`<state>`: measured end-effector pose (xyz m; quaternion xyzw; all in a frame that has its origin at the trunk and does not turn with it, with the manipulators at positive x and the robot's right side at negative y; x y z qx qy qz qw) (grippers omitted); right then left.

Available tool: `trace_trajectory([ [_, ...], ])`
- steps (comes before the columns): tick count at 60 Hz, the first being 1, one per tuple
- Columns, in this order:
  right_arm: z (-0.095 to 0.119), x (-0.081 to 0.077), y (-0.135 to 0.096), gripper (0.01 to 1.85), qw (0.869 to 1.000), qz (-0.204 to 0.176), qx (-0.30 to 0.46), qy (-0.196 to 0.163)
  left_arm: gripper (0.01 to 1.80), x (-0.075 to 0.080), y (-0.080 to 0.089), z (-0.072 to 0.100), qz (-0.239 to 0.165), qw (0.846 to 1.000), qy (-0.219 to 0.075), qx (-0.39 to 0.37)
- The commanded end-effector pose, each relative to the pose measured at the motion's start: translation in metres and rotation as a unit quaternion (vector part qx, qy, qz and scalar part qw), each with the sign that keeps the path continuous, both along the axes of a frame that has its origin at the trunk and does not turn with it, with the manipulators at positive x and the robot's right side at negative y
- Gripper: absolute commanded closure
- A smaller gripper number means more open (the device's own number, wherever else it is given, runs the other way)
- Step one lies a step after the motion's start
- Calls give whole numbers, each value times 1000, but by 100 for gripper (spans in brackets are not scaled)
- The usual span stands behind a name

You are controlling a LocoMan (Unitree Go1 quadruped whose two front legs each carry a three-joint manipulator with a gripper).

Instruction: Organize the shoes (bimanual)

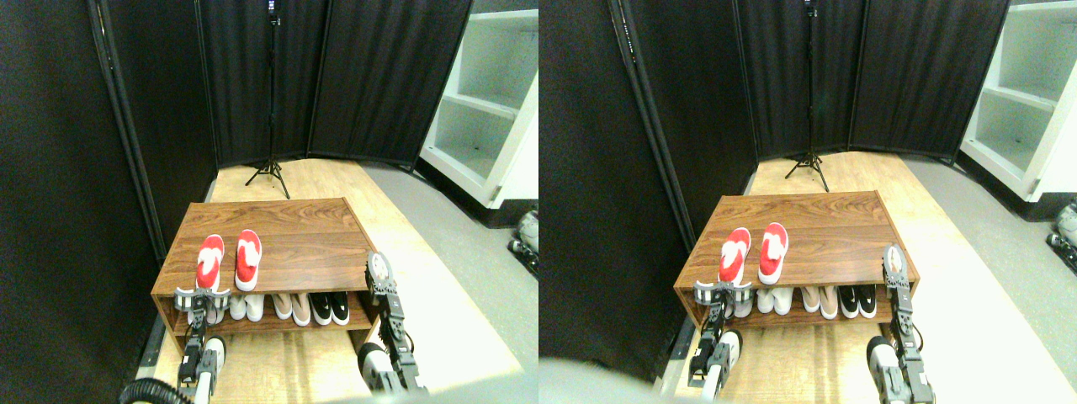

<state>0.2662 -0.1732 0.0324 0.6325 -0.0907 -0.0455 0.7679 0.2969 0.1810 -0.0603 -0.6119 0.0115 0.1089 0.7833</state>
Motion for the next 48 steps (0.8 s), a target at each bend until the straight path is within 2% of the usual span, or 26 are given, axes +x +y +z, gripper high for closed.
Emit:
trace_trajectory([
  [1,10,-2,1,185,1000,5,-15,-22,21,7,-1,-1,-15,1000,-1,12],
  [16,10,-5,1,185,1000,0,-1,-21,19,11,-2,-3,-13,1000,12,15],
  [18,10,-5,0,185,1000,0,-6,-22,13,12,-2,-7,-12,1000,14,5],
  [25,10,-6,0,185,999,-2,-21,-24,17,10,-3,-6,-14,1000,9,7],
  [32,10,-7,0,185,1000,-6,-13,-24,20,-2,-3,-4,-19,1000,5,14],
  [38,9,-7,-1,185,1000,-7,-7,-23,21,-17,-4,5,-17,1000,3,20],
  [40,9,-8,-1,185,1000,-9,-8,-21,15,-23,-3,6,-18,1000,0,21],
  [44,8,-7,-1,185,1000,-6,-8,-21,20,-36,-6,16,-14,1000,0,27],
  [48,8,-6,-1,185,1000,-3,1,-22,19,-44,-4,18,-10,1000,-1,21],
])
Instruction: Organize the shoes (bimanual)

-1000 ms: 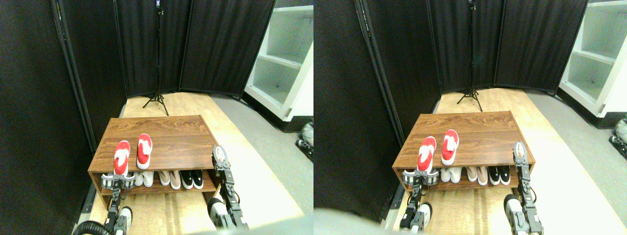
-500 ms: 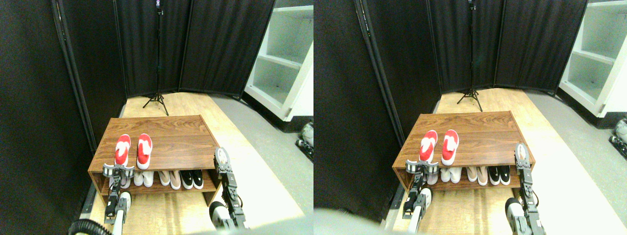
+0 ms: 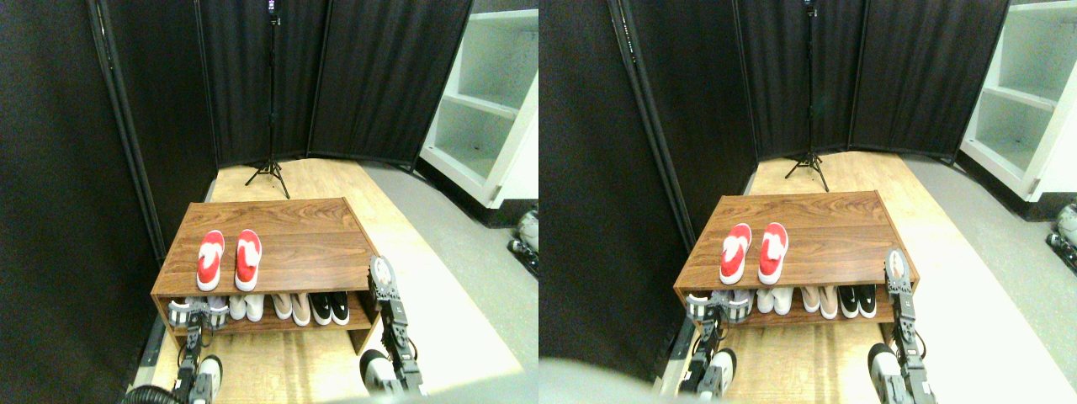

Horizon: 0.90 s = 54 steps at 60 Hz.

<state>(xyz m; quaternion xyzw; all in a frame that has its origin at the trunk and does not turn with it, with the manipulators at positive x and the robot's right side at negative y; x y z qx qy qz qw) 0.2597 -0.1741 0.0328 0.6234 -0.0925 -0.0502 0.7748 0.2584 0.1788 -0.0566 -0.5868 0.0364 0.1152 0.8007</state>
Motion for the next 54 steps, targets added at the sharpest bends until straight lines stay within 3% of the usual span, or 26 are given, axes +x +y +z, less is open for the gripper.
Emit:
trace_trajectory([
  [1,7,0,0,185,1000,3,11,-24,19,-6,-2,14,2,1000,-27,-7],
  [2,7,0,1,185,1000,0,6,-25,24,-14,-3,22,5,999,-34,-9],
  [7,7,1,1,185,1000,1,10,-24,20,-26,2,27,12,999,-33,3],
  [13,7,2,2,185,1000,1,17,-25,31,-33,14,30,18,999,-39,14],
  [22,6,5,3,185,999,6,6,-31,72,-44,38,35,43,996,-68,33],
  [29,6,6,3,185,999,7,12,-32,138,-47,55,39,100,984,-106,102],
  [33,5,6,4,185,999,10,15,-30,178,-41,68,40,126,976,-133,118],
  [43,6,8,6,185,999,12,13,-35,180,-22,89,39,153,961,-139,186],
  [54,6,10,6,185,999,10,8,-33,180,4,99,40,124,957,-144,219],
])
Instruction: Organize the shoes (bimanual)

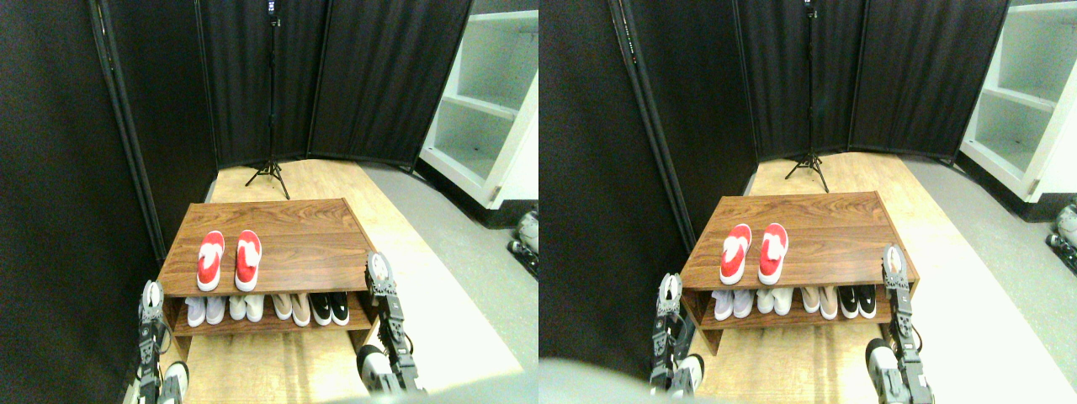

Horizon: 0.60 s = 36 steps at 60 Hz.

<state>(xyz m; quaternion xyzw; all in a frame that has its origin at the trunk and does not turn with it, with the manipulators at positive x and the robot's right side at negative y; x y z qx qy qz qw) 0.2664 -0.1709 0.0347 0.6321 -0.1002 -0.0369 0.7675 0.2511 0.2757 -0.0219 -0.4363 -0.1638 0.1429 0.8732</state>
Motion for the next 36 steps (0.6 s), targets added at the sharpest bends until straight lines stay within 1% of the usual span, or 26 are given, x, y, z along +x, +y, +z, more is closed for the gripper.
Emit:
trace_trajectory([
  [1,4,3,2,185,1000,4,-2,-18,180,13,2,6,0,999,-10,34],
  [2,4,3,2,185,1000,4,-2,-18,180,13,2,6,0,999,-10,34],
  [3,3,4,2,185,1000,3,-1,-16,180,19,2,8,5,999,-2,40],
  [4,3,4,2,185,1000,3,-1,-16,180,19,2,8,5,999,-2,40],
  [5,3,4,2,185,1000,3,0,-15,180,22,2,8,5,999,3,50],
  [8,4,4,2,185,1000,1,0,-12,180,29,3,10,-8,997,12,77],
  [10,3,5,2,185,1000,2,3,-14,180,35,2,13,-6,997,18,69],
  [11,3,5,2,185,1000,-1,5,-13,180,39,2,14,-12,998,16,64],
  [13,3,5,1,185,1000,-1,4,-11,180,44,3,13,-12,998,20,65],
  [15,3,5,1,185,1000,-1,3,-11,180,46,4,13,-11,998,22,66],
  [16,3,6,1,185,1000,-2,1,-11,180,50,4,13,-13,998,23,65],
  [22,3,7,0,185,1000,-5,12,-9,180,66,6,8,-14,998,43,51],
  [24,3,8,0,185,1000,-7,15,-7,180,71,6,6,-13,997,52,49],
  [26,3,8,-1,185,1000,-8,16,-6,180,72,6,5,-14,997,55,49],
  [27,3,8,-1,185,1000,-6,19,-6,180,77,4,4,-15,996,67,51],
  [28,3,8,-1,185,1000,-6,19,-6,180,77,4,4,-15,996,67,51],
  [30,3,9,-2,185,1000,-8,18,-5,180,81,4,1,-17,996,77,44],
  [31,3,9,-2,185,1000,-9,18,-4,180,83,4,-1,-15,995,86,49],
  [33,3,10,-3,185,1000,-10,16,-4,180,85,1,-3,-15,993,97,69],
  [34,3,10,-3,185,1000,-12,13,-4,180,87,-1,-4,-24,992,95,74],
  [36,2,10,-3,185,1000,-10,13,-5,180,89,-1,-7,-29,992,97,68],
])
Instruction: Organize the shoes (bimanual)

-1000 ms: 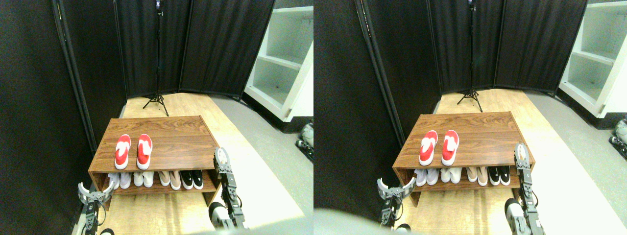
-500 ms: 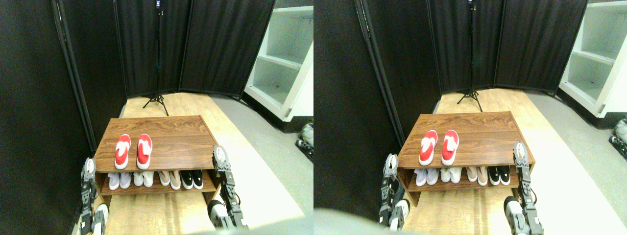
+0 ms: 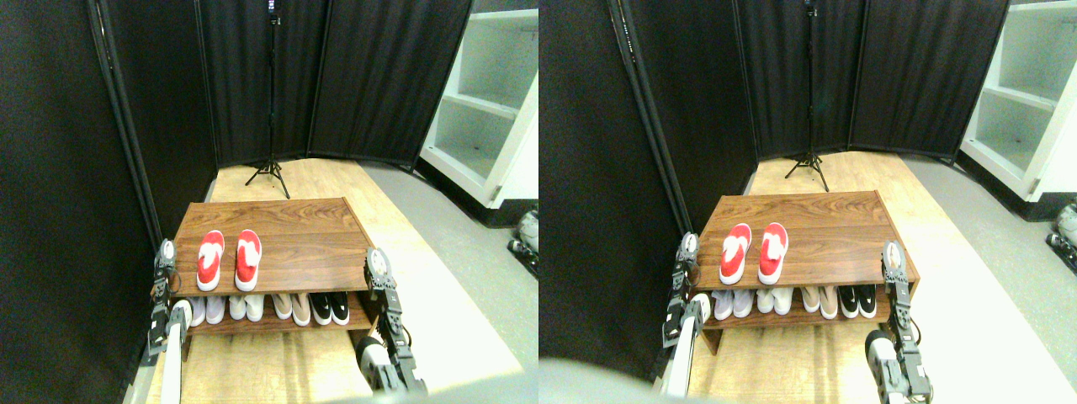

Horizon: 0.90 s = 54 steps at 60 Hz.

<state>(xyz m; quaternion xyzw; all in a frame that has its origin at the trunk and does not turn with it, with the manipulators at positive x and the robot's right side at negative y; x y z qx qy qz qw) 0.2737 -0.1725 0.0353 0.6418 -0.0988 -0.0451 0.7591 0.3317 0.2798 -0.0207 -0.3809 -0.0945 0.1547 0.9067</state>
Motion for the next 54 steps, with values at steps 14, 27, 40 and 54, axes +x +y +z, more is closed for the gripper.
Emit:
trace_trajectory([
  [14,1,8,-3,185,1000,-8,-9,-13,180,20,-21,-23,-27,998,58,1],
  [27,0,13,-4,185,1000,-8,-2,-13,180,22,-40,-24,-27,996,80,5],
  [40,0,18,-3,185,1000,-13,-2,-7,180,30,-55,-28,-39,994,92,-41],
  [54,-2,22,-2,185,1000,-17,1,-5,180,36,-73,-26,-59,992,99,-53],
])
